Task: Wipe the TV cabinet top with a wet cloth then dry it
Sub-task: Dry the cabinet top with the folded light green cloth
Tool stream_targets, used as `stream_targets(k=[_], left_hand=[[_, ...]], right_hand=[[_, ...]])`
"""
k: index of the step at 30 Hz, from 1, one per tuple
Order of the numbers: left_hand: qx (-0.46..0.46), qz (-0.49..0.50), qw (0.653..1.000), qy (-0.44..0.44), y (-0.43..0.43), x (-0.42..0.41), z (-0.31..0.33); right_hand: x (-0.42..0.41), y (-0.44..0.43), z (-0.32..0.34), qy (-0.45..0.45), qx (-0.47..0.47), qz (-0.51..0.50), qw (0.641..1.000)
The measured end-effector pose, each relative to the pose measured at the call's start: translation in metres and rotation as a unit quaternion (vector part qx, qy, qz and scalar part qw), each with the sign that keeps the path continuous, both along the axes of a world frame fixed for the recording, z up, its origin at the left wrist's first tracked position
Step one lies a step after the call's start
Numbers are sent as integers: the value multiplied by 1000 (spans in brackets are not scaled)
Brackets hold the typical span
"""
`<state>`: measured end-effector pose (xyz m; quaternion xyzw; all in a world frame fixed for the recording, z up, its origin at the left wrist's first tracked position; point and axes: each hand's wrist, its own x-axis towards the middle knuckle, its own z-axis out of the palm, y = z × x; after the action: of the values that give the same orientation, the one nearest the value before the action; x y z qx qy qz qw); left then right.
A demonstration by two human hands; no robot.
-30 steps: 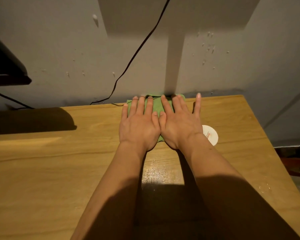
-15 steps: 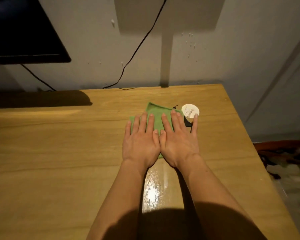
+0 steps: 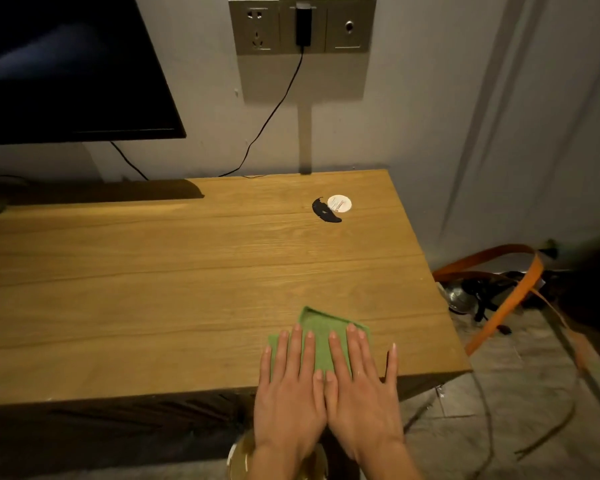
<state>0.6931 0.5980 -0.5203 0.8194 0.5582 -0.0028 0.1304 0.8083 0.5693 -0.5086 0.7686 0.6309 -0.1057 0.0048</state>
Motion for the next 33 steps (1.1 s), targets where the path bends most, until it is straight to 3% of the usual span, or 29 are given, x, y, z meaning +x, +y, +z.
stream_targets(k=[7,23,28,33], left_hand=[[17,-6,1000,-16,49,19,-4],[59,-12,998,-20,371,126,-27],[63,4,998,-31,414,142,-28],[57,23,997,-43,397,141,-28]], right_hand=[[25,50,-5,-32,-41,25,998],[134,361,-22,-62,1,10,998],[150,408,-25,-49,5,4,999],[147,396,-27,-25,15,-8,1000]])
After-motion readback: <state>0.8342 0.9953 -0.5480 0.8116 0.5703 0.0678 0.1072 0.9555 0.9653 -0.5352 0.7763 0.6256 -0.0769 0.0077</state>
